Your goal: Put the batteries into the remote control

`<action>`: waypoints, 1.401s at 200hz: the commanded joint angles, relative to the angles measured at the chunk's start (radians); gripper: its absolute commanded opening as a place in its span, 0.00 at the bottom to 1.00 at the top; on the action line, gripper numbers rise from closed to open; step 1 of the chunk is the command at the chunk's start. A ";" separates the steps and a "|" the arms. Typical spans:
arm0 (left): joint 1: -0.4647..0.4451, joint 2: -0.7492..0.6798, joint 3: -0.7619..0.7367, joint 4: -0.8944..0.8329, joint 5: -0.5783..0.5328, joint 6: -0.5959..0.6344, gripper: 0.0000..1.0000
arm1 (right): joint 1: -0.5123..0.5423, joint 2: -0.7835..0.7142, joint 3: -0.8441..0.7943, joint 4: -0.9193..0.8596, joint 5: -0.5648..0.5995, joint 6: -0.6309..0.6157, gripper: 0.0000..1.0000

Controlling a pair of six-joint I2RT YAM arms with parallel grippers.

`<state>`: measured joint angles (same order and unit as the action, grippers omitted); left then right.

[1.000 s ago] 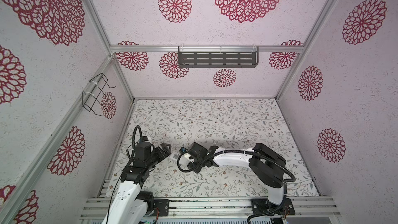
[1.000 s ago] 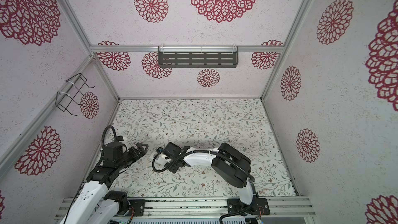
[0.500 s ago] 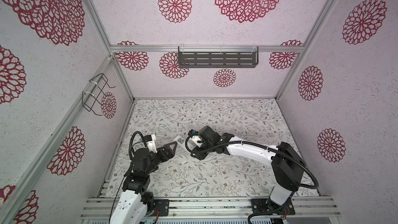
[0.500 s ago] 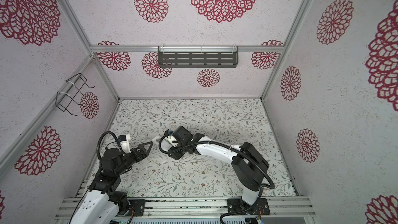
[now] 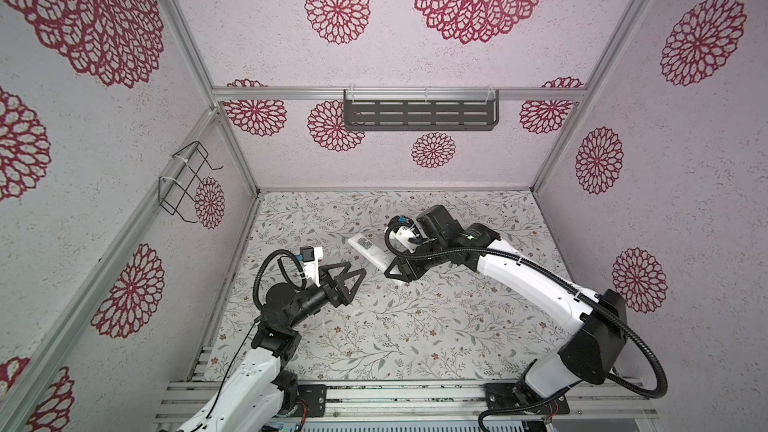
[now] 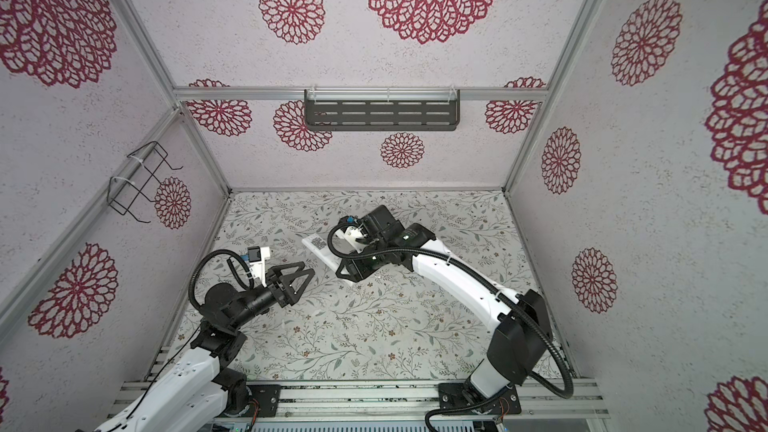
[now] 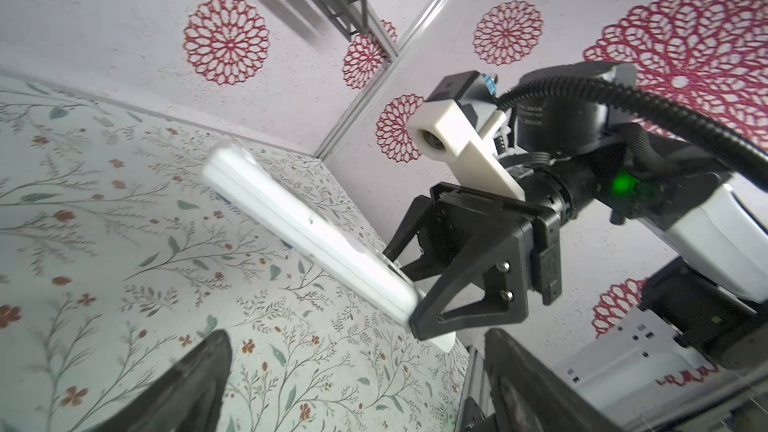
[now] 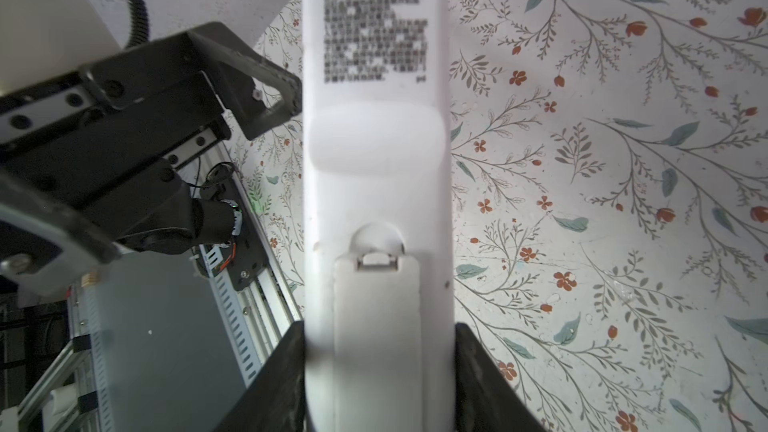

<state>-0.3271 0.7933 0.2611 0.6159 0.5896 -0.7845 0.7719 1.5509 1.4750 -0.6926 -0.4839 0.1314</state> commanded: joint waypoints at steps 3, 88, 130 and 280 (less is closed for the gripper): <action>-0.028 0.053 0.026 0.187 0.078 0.027 0.97 | -0.009 -0.060 0.030 -0.008 -0.135 -0.010 0.30; -0.047 0.285 0.040 0.710 0.134 -0.150 0.97 | -0.025 -0.121 0.000 0.127 -0.325 0.011 0.28; -0.060 0.352 0.068 0.804 0.154 -0.200 0.97 | -0.026 -0.128 -0.014 0.157 -0.364 0.027 0.28; -0.076 0.367 0.077 0.802 0.151 -0.194 0.60 | -0.026 -0.176 -0.135 0.286 -0.387 0.080 0.30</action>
<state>-0.3965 1.1595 0.3252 1.3746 0.7246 -0.9966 0.7513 1.4136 1.3468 -0.4442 -0.8680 0.1909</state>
